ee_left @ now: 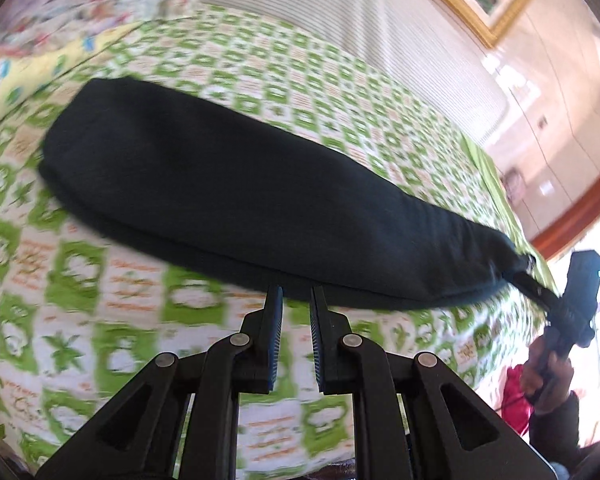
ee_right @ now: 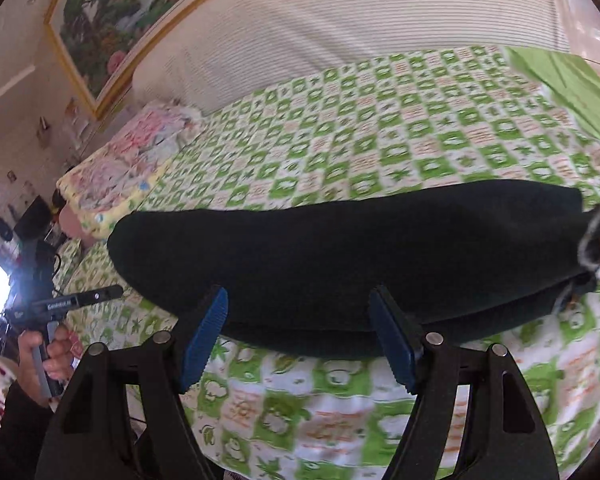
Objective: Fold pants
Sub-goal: 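Grasp the end of the folded pants with both grippers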
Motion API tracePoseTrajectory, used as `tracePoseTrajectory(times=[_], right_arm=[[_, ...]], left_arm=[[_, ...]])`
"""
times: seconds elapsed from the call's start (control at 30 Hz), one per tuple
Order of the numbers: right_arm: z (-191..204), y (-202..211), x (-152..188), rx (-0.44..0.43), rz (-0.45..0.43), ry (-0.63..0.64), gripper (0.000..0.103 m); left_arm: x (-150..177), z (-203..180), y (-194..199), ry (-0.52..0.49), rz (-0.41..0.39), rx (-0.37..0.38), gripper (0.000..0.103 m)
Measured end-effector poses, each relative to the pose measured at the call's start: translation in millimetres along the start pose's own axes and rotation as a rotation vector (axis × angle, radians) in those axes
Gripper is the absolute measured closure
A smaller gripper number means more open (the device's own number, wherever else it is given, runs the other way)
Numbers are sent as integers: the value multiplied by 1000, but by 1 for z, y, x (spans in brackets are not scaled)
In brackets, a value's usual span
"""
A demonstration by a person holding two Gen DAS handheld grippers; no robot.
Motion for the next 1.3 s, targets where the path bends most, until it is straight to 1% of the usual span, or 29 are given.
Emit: tracePoseTrajectory(times=[0.17,0.23,0.3,0.37,0.47,0.53,0.6,0.63,0.7,0.77,0.87,1.03,1.2,1.3], right_arm=[[18,-15,5,-22,36,26,29],[28,-22,6,-30,48,44,29],[37,-28,8,-38,58,59,29],[48,-36,11,-46,72,72,29],[66,-51,16,-71,104,94,29],[82,-63,21,-86,127,129,29],[98,-74,26,-98,149,163,29],[108,-80,29,-109,164,185,29],[125,-91,33,-125,182,223,29],[139,-101,32,-129,190,257,29],[156,-115,18,-142,187,280,29],[168,-136,-22,-156,170,245,29],[159,-161,-62,-125,159,183,29],[147,-178,-79,-103,175,126,29]], left_arm=[[-3,36,7,99,-24,-28,85],[-4,48,9,131,-32,-45,83],[-7,61,11,172,-45,-61,75],[-11,74,13,214,-59,-71,71],[-16,90,15,264,-73,-78,70],[-22,96,16,288,-81,-73,64],[-28,103,17,306,-93,-81,55],[-33,104,17,312,-99,-83,54],[-38,110,16,335,-102,-84,48],[-41,119,14,370,-100,-82,44],[-41,128,9,412,-93,-69,44],[-50,138,0,470,-96,-58,44],[-52,147,-4,498,-90,-72,44],[-53,154,4,505,-107,-110,44]])
Point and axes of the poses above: each gripper's, at about its wrist camera, not at the fingertips, and y roughly against the way its jaws point, z to its left, x to its underside, the point moved 10 cm from there along -y, roughly the way its jaws point, and after that the axes turned 5 degrees about -y, right-handed, at the moved point
